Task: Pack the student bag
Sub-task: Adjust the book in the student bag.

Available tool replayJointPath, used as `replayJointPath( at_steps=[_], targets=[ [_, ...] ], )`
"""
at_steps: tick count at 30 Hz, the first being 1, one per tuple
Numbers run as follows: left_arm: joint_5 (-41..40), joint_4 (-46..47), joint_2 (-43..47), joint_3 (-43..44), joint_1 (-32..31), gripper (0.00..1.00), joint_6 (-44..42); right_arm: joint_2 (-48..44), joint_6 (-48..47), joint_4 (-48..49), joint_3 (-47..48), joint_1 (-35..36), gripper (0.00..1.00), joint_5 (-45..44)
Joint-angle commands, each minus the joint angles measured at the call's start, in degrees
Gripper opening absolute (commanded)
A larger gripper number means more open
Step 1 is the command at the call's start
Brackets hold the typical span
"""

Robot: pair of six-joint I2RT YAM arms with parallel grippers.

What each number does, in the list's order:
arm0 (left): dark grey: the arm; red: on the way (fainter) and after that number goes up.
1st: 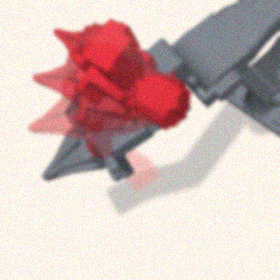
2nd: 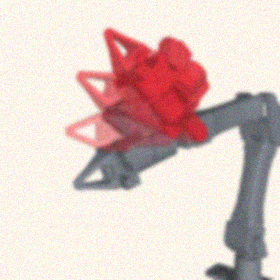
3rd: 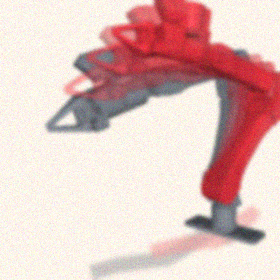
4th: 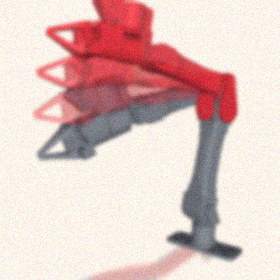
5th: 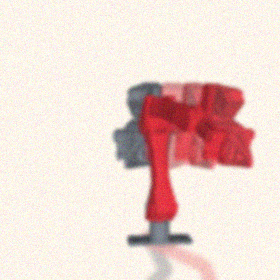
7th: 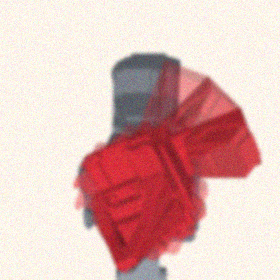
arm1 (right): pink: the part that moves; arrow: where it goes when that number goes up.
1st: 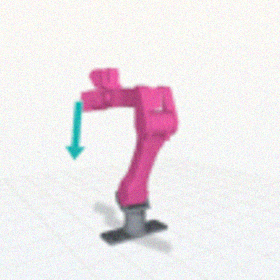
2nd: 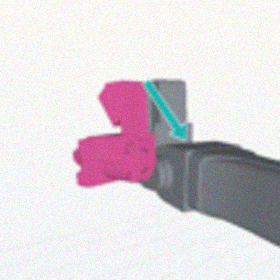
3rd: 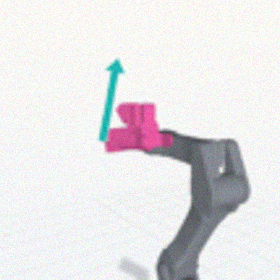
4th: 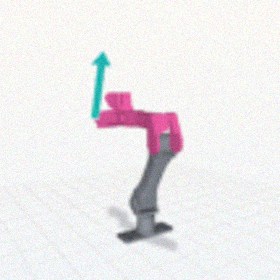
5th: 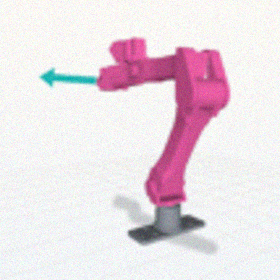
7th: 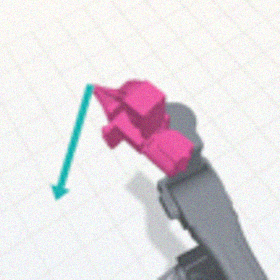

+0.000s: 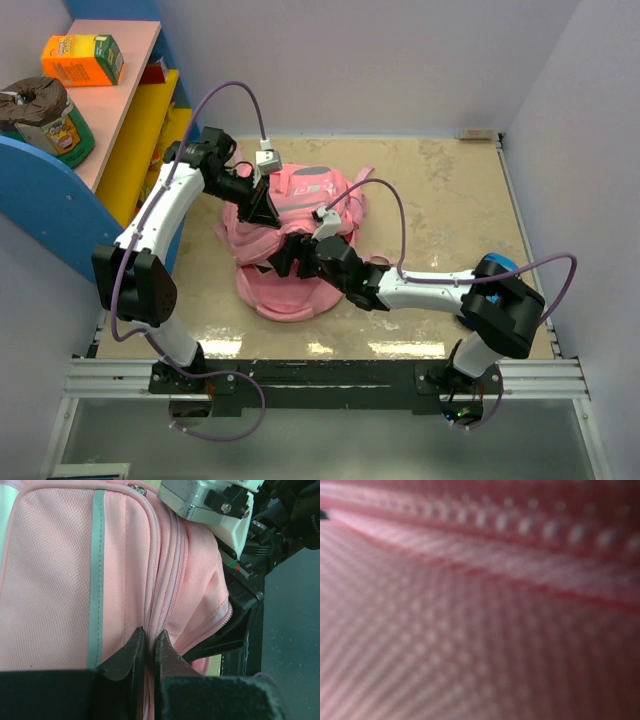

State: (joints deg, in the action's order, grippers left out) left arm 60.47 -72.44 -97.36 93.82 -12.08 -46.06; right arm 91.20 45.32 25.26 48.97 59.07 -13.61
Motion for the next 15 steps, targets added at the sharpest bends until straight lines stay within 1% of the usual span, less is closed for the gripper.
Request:
replayJointPath(
  at_steps=[1,5,9,12,14,15],
  targets=[
    [13.3,-2.9,5.3,2.8,-1.1,0.0,2.3,-2.8,-3.4,-3.5,0.6,-0.4,0.98,-6.1],
    [14.3,-2.9,4.8,4.3,-1.1,0.0,2.8,-8.3,-2.9,-7.1,-4.6,-0.4,0.99,-10.8],
    [14.7,-2.9,4.5,5.8,-1.2,0.0,3.7,-11.6,-3.2,-10.5,-6.0,-0.4,0.99,-13.8],
    [14.7,-2.9,4.5,6.8,-1.1,0.0,4.8,-14.5,-3.8,-11.5,-7.1,-0.2,0.99,-18.4],
    [14.2,-2.9,4.7,7.3,-1.1,0.0,5.2,-15.3,-6.0,-9.7,-8.7,0.1,0.99,-21.4],
    [14.2,-2.9,4.8,7.7,-1.1,0.0,5.4,-15.3,-8.3,-5.7,-9.4,0.1,0.99,-21.8]
  ],
)
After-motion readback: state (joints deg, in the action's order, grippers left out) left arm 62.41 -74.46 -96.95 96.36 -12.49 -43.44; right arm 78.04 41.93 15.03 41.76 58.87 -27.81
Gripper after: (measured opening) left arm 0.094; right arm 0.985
